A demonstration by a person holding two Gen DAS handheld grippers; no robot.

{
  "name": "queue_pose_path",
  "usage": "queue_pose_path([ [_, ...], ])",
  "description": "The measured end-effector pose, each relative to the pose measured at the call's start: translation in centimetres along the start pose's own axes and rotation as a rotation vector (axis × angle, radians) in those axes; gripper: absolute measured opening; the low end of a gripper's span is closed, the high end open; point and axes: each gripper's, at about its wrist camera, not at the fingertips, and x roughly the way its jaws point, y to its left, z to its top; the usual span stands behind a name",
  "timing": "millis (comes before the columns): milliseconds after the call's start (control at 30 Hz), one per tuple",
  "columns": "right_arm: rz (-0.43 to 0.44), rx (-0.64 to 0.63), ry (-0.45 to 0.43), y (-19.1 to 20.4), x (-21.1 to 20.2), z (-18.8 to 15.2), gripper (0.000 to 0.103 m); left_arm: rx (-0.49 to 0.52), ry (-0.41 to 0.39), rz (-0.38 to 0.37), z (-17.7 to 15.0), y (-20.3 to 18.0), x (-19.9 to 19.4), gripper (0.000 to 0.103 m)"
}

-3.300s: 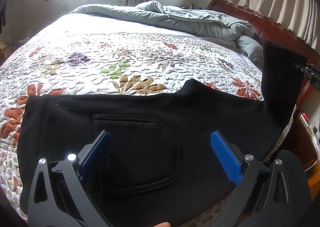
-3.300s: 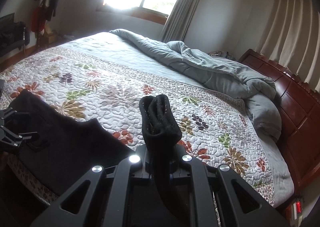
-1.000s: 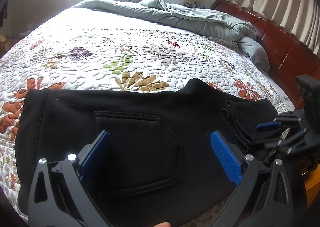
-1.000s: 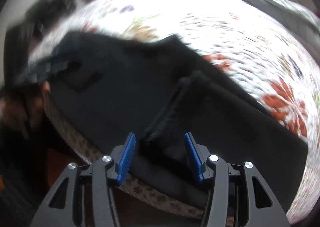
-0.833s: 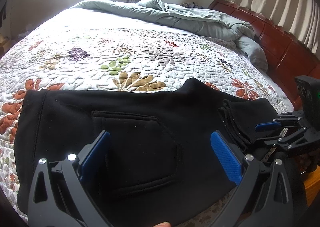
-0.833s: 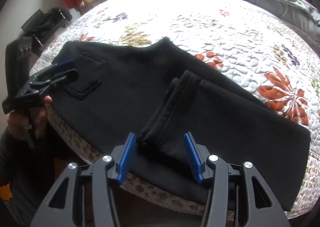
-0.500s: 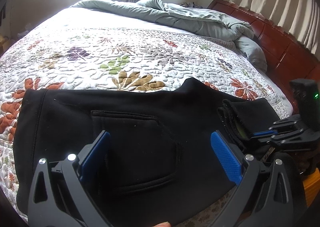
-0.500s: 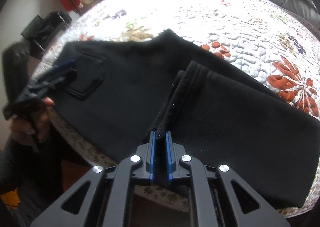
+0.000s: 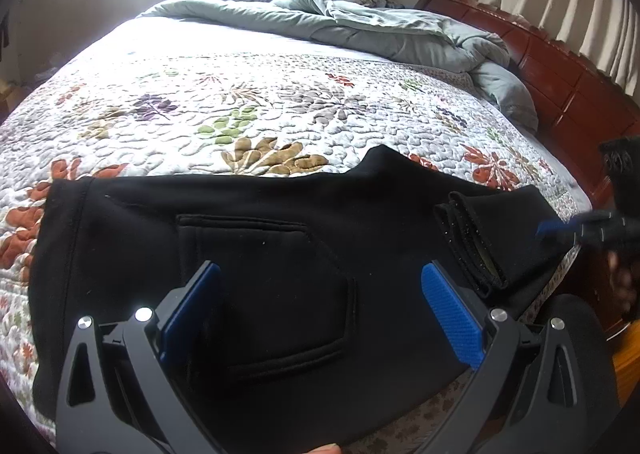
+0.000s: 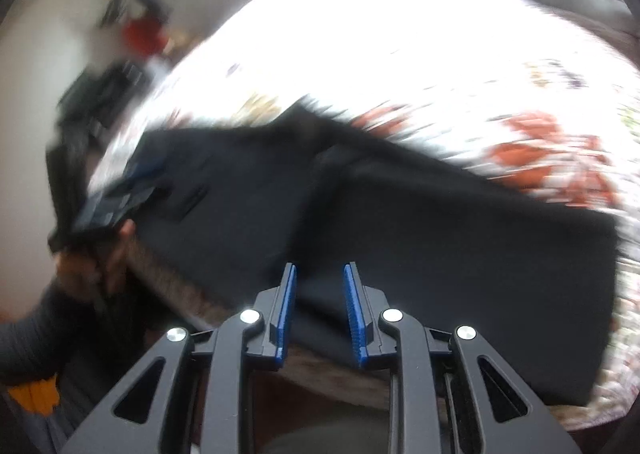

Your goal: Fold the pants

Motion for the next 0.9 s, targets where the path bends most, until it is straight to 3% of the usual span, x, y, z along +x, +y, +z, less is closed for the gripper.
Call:
queue_pose_path([
  [133,-0.137,0.166,-0.082,-8.9,-2.1,0.8,0.027,-0.086,0.016,-0.026,0.0,0.5,-0.9,0.100],
  [267,-0.102,0.275,-0.089,-13.6,-1.2,0.9,0.026,-0.151,0.032,-0.043,0.0,0.8,-1.5,0.100],
  [300,-0.105,0.294,-0.076,-14.5,-0.7,0.7,0.022,-0.159,0.034,-0.040,0.0,0.7,-1.6,0.100],
  [433,-0.087,0.306,-0.053,-15.1,0.3,0.1,0.020,-0.177,0.047,-0.018,-0.6,0.5,-2.3,0.100],
  [600,-0.010,0.306,-0.134,-13.9,-4.3,-2.0,0.024,-0.261,0.050,0.025,-2.2,1.4,-4.0,0.100],
  [767,-0.072,0.251,-0.106,-11.9,-5.6,-4.9,0.024,-0.404,0.017,0.050,-3.9,3.6,-6.6,0.100],
  [900,-0.143,0.206,0.005,-11.4,-2.9,-6.0,0.024,-0.489,0.000,0.068,-4.7,5.1,-8.0,0.100],
])
